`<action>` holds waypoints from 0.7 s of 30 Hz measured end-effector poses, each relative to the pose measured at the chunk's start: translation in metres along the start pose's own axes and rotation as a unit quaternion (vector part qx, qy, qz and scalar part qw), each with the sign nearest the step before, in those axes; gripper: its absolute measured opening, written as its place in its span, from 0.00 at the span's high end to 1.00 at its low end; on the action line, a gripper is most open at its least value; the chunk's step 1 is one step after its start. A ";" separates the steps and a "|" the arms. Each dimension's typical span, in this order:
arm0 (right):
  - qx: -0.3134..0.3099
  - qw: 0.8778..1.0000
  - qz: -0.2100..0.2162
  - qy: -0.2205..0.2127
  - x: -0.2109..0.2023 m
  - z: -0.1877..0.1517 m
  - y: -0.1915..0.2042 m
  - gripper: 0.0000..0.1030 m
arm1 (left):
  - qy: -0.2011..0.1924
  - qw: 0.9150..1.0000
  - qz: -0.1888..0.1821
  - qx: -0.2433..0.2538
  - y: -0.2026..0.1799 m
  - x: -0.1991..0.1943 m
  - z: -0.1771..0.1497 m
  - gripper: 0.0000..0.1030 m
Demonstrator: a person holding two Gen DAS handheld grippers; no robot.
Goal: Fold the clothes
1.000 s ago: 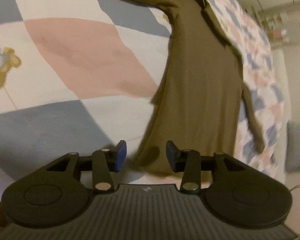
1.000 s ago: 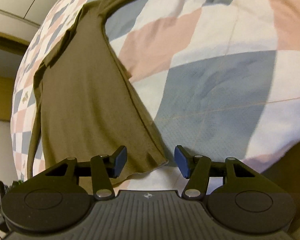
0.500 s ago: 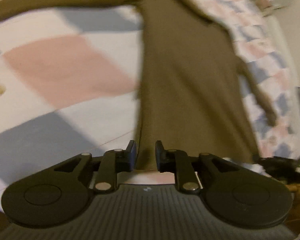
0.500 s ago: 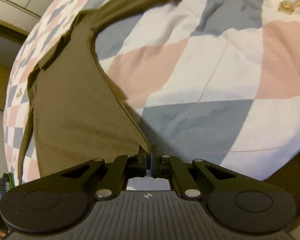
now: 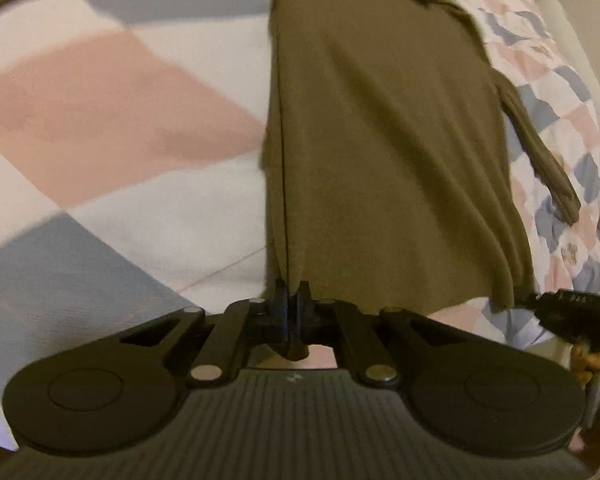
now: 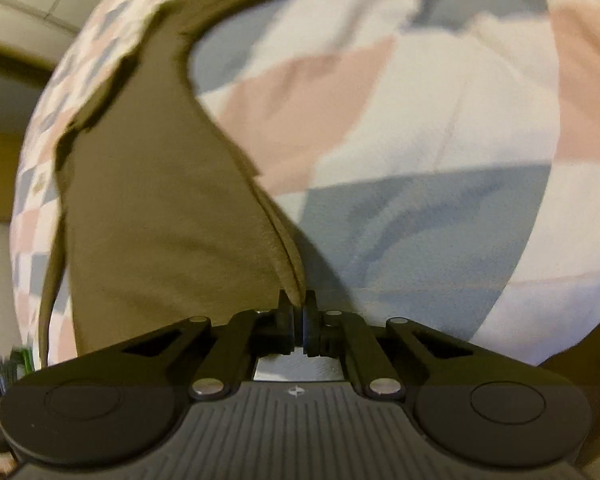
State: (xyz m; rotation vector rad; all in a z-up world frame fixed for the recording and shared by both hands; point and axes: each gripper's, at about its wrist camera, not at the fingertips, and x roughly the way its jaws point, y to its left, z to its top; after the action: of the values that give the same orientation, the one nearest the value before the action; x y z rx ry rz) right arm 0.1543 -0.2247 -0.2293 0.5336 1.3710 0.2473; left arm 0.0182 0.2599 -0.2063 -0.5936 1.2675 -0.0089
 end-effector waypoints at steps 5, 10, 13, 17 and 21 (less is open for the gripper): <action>-0.032 0.999 0.025 -0.024 -0.049 0.001 0.009 0.98 | -0.049 0.999 0.004 0.018 0.005 -0.062 -0.015 0.99; -0.063 0.998 0.003 -0.012 -0.065 -0.010 0.005 0.98 | -0.041 0.998 0.017 0.054 -0.014 -0.075 -0.037 0.99; -0.070 0.997 -0.019 0.002 -0.050 -0.023 -0.005 0.98 | -0.021 0.997 0.052 0.055 -0.011 -0.049 -0.055 0.99; -0.080 0.995 -0.055 0.037 -0.018 -0.036 -0.012 0.96 | 0.009 0.993 0.105 0.051 -0.013 -0.003 -0.065 0.97; -0.123 0.985 -0.112 0.054 -0.020 -0.038 -0.006 0.80 | 0.012 0.986 0.162 0.050 -0.020 -0.009 -0.072 0.87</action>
State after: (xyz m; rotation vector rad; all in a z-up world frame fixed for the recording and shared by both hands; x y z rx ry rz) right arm 0.1125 -0.2314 -0.2187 0.1604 1.4679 0.2593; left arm -0.0428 0.2162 -0.2017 -0.2975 1.3671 0.1896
